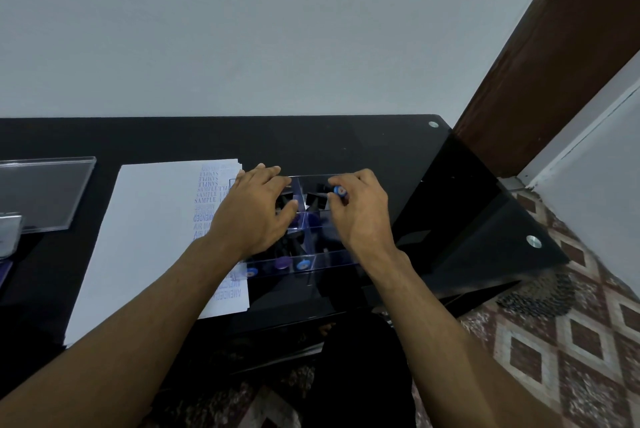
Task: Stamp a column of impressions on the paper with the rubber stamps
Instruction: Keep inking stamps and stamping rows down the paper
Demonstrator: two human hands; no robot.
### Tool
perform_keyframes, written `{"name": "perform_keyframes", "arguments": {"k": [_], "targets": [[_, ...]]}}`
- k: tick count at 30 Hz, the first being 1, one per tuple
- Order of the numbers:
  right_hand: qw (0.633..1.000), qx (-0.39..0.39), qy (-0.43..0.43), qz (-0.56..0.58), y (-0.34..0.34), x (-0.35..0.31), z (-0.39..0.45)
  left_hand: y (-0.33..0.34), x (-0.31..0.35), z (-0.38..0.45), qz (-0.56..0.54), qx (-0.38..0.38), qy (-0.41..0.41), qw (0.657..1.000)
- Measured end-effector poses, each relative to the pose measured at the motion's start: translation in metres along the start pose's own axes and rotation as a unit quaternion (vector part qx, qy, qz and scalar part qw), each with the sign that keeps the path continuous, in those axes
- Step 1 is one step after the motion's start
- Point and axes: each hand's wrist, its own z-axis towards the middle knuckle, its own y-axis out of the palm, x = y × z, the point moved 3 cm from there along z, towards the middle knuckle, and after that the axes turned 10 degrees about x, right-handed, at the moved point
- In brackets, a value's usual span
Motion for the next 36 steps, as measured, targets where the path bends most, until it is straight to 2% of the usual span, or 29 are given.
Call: {"name": "perform_keyframes", "arguments": {"k": [8, 20, 25, 36], "targets": [[0.998, 0.013, -0.027, 0.056, 0.007, -0.062, -0.016, -0.042, -0.03, -0.034, 0.0, 0.032, -0.041, 0.999], [0.983, -0.088, -0.096, 0.132, 0.087, -0.2, -0.068, -0.141, -0.145, -0.153, 0.092, 0.048, -0.158, 0.982], [0.969, -0.138, -0.129, 0.162, 0.121, -0.254, -0.091, -0.179, -0.186, -0.197, 0.107, 0.078, -0.204, 0.97], [0.95, -0.194, -0.171, 0.174, 0.174, -0.337, -0.122, -0.211, -0.266, -0.269, 0.153, 0.069, -0.288, 0.943]]}}
